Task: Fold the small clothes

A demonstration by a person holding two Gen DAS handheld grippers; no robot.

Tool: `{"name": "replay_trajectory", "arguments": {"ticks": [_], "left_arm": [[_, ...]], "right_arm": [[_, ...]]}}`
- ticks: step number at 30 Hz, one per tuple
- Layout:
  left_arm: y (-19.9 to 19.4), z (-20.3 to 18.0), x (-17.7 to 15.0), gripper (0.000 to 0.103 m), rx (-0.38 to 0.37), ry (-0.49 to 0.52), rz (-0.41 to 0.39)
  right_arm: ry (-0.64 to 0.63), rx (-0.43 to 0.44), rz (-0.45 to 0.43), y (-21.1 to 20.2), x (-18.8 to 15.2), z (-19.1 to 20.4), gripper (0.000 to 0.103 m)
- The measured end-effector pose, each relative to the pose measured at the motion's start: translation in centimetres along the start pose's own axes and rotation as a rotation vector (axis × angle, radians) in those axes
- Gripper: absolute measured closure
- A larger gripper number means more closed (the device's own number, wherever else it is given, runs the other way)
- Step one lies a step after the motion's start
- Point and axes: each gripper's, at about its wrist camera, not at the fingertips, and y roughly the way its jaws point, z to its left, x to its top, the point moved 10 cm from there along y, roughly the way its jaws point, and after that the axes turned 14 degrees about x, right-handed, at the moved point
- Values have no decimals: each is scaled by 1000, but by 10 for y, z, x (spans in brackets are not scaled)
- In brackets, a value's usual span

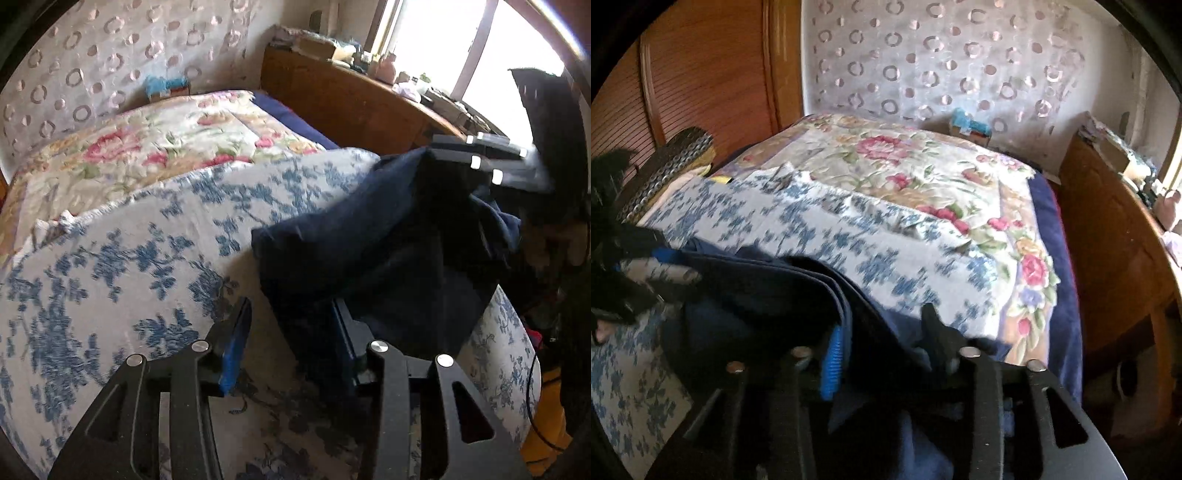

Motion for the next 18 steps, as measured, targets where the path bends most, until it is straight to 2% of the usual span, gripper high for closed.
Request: {"name": "replay_trajectory", "arguments": {"ticks": [2, 6, 11, 18], "left_arm": [[-1, 1, 0, 59, 1, 3, -3], [-1, 1, 0, 59, 0, -2, -1], [-11, 4, 11, 59, 15, -20, -48], [-22, 9, 21, 59, 24, -33, -101]], "right_arm": [[22, -33, -19, -3, 8, -8, 54], [68, -157, -68, -14, 26, -37, 54], [94, -112, -138, -33, 32, -25, 54], [77, -33, -100, -37, -23, 8, 54]]}}
